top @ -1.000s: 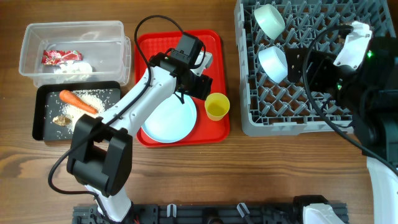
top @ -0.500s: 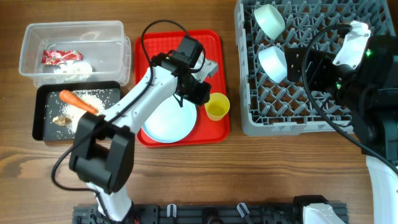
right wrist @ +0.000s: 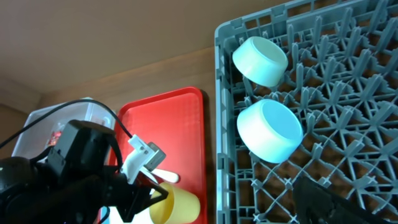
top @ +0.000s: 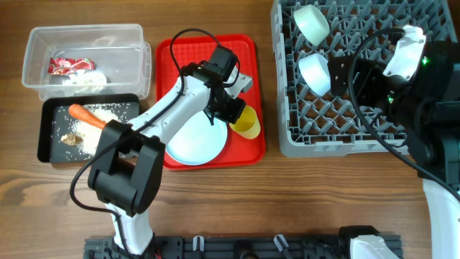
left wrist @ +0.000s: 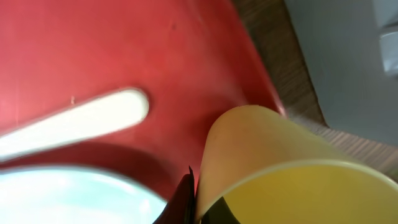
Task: Sort waste into correct bins and load items into the dishwasher rack
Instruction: 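Lift the yellow cup and hand it to the right gripper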
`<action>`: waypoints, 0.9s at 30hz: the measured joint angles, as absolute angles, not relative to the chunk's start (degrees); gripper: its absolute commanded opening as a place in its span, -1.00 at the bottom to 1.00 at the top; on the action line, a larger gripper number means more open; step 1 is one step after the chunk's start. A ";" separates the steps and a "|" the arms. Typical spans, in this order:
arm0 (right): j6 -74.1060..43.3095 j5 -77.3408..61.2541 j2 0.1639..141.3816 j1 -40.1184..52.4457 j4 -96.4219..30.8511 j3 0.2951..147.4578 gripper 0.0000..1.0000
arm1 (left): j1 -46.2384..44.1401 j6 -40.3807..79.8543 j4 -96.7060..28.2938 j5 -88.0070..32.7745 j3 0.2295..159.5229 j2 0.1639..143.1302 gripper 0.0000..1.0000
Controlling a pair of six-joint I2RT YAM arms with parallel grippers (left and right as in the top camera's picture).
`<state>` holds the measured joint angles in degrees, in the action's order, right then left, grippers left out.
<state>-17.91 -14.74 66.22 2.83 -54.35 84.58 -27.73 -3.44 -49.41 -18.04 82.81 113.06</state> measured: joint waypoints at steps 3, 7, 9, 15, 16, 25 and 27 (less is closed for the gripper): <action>-17.89 -16.75 66.24 2.83 -54.15 84.58 0.99 | -25.56 -1.65 -53.74 -20.18 84.44 112.97 -0.92; -14.52 -25.17 68.62 3.01 -52.07 84.58 1.00 | -17.74 -0.54 -55.35 -33.39 88.29 110.08 -0.92; -11.73 -29.76 70.81 3.44 -50.52 84.58 0.99 | -13.58 -0.27 -52.51 -42.68 89.23 107.44 -0.92; -3.03 -51.79 82.70 4.73 -38.37 84.55 0.99 | -5.61 -0.05 -46.72 -67.81 90.83 104.01 -0.92; -2.48 -54.57 84.07 4.95 -35.83 84.55 1.00 | -4.82 0.12 -45.87 -73.65 90.83 104.03 -0.92; -3.79 -70.76 92.71 13.08 -15.11 84.51 0.99 | -4.86 0.99 -44.49 -86.76 90.76 104.03 -0.92; -3.86 -70.94 92.79 14.63 -14.85 84.51 0.98 | -4.86 1.21 -44.47 -87.31 90.76 104.03 -0.92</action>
<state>-3.86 -70.94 92.79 14.63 -14.85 84.51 -4.86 1.21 -44.47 -87.31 90.76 104.03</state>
